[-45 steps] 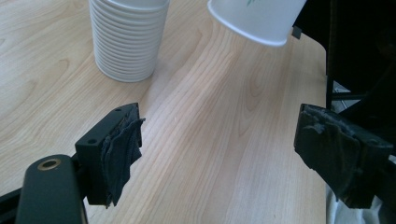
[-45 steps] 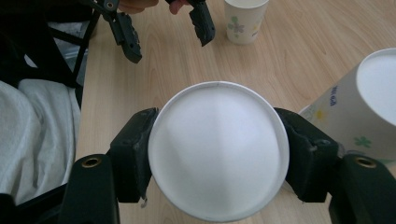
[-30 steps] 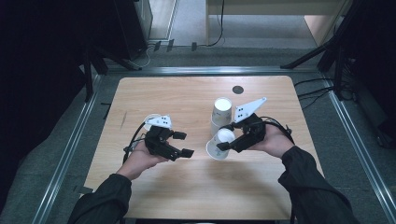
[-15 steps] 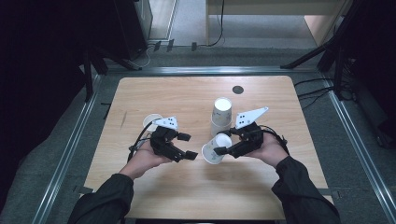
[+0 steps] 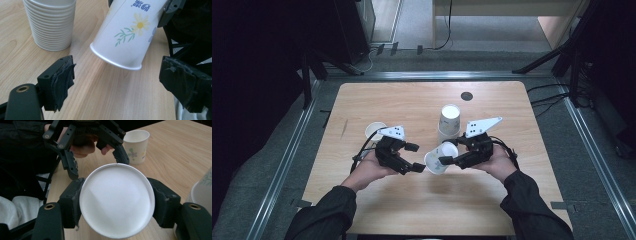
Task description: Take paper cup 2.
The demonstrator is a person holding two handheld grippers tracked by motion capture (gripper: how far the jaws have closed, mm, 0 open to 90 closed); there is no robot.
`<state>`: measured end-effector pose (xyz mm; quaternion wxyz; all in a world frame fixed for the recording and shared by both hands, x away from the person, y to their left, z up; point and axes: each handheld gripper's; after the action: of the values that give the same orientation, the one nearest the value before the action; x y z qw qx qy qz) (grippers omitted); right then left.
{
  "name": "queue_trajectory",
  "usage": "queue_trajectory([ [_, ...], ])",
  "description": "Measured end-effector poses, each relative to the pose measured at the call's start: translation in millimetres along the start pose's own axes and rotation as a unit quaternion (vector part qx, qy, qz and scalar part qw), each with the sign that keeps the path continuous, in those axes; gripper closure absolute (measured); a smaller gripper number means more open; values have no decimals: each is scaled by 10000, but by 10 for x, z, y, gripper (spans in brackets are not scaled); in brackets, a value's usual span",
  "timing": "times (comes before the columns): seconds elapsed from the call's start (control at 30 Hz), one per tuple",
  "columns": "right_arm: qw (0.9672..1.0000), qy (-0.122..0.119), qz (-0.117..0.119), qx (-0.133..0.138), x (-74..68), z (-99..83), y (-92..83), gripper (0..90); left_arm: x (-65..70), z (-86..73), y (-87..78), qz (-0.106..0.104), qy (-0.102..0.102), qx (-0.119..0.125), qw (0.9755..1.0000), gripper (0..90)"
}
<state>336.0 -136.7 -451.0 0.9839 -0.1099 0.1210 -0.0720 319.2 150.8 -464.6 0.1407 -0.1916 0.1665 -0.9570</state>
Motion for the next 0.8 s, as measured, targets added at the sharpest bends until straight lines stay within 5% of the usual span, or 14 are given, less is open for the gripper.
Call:
queue_trajectory([
  [0.8,9995,118,255,170,-50,32,179,355,18,-47,161,-175,197,-37,9996,130],
])
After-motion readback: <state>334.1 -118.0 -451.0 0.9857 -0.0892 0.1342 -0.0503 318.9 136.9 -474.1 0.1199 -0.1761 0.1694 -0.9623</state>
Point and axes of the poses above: each handheld gripper's, and its own axes: y roughly forward along the jaws, z roughly out of its top, x roughly to its right, and after that the axes turned 13 degrees about x, right-handed
